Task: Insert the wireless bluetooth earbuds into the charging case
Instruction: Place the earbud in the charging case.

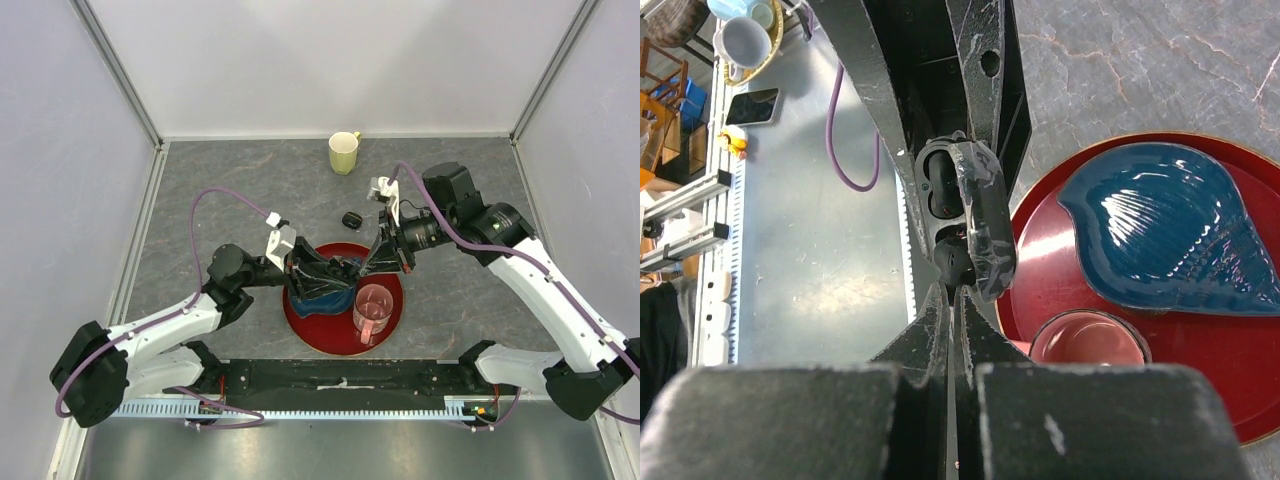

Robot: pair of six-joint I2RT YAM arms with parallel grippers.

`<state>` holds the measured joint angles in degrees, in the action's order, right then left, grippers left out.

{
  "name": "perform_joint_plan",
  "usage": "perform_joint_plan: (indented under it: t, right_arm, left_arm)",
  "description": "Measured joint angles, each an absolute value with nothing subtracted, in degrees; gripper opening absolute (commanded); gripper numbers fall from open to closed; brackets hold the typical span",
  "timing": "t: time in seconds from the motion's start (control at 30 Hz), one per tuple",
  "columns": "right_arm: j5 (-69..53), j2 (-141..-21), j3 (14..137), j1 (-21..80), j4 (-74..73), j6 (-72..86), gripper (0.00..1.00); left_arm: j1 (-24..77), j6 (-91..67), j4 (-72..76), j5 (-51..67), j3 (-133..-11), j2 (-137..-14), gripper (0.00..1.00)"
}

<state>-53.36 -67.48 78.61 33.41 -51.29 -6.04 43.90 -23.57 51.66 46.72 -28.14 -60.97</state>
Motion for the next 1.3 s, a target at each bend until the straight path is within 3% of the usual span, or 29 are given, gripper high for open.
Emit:
perform_joint_plan:
  t: [0.7, 0.9, 0.93, 1.13, 1.3]
  right_arm:
    - [-52.2, -69.5, 78.3, 35.9, -51.5, -7.1, 0.01]
    - [-50.2, -69.5, 78.3, 37.0, -51.6, -6.6, 0.11]
    - [-49.8, -69.5, 78.3, 37.1, -51.6, -6.5, 0.18]
    - [-48.4, -69.3, 78.3, 37.5, -51.5, -5.3, 0.37]
    - [-47.8, -68.3, 78.3, 37.8, -50.7, -4.1, 0.44]
  left_arm:
    - [43.9, -26.7, 54.1, 47.8, -28.3, -62.6, 0.02]
    - [43.8, -26.8, 54.1, 48.2, -28.3, -62.7, 0.02]
    - [43.8, -26.8, 54.1, 48.1, -28.3, -62.8, 0.02]
    - [43.8, -26.8, 54.1, 48.0, -28.3, -63.1, 0.02]
    - [43.8, -26.8, 54.2, 47.3, -28.3, -63.1, 0.02]
